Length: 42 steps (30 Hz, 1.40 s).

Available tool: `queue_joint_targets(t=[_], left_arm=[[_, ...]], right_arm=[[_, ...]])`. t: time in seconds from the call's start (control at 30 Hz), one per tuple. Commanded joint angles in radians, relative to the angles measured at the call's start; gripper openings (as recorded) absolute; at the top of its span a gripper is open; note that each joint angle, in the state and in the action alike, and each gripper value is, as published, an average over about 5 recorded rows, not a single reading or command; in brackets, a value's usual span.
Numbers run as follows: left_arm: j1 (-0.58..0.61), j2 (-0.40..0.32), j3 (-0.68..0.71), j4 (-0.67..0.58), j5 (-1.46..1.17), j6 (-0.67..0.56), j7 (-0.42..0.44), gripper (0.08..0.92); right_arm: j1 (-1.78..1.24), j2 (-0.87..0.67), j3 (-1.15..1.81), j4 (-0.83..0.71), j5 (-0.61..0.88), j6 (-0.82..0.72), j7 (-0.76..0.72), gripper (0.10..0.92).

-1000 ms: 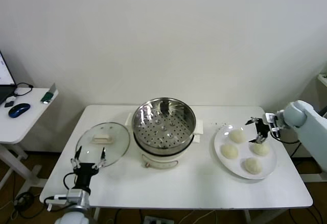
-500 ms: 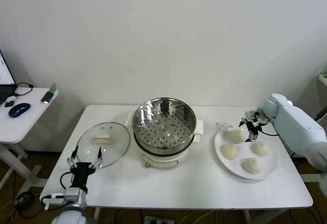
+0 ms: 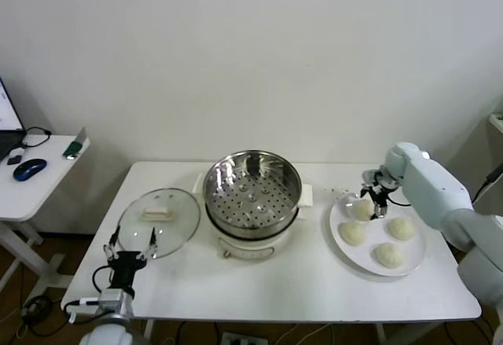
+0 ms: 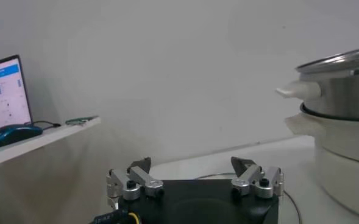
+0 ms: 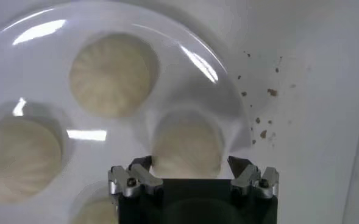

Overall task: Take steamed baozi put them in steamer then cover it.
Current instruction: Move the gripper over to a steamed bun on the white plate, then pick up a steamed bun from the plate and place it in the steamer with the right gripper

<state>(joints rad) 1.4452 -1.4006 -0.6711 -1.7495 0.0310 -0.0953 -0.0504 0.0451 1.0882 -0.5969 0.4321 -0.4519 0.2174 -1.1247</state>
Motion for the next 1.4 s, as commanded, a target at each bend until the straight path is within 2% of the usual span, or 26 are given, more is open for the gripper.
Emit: queue_joint_targets(t=[0.03,0.57,0.83,1.07,1.27,1.4], left_arm=[[0.0,0.002,-0.001,0.001,0.0,0.005,-0.005,0.823],[0.019,0.009,0.004,-0.014,0.002,0.013,-0.02,0.823],[0.037,0.006,0.001,-0.028,0.002,0.017,-0.023,0.823],[0.057,0.0,0.005,-0.04,0.004,0.019,-0.024,0.823],[0.061,-0.002,0.018,-0.042,0.016,0.027,-0.022,0.823],[0.065,-0.001,0.025,-0.047,0.018,0.029,-0.02,0.823]], right_arm=[[0.009,0.028,0.001,-0.035,-0.021,0.006,-0.009,0.761],[0.035,0.004,0.005,0.003,-0.029,0.061,-0.034,0.711],[0.275,-0.024,-0.301,0.128,0.16,0.163,-0.082,0.704],[0.565,0.079,-0.594,0.218,0.365,0.271,-0.11,0.704],[0.661,0.189,-0.646,0.318,0.393,0.345,-0.114,0.71],[0.668,0.244,-0.644,0.395,0.347,0.377,-0.104,0.712]])
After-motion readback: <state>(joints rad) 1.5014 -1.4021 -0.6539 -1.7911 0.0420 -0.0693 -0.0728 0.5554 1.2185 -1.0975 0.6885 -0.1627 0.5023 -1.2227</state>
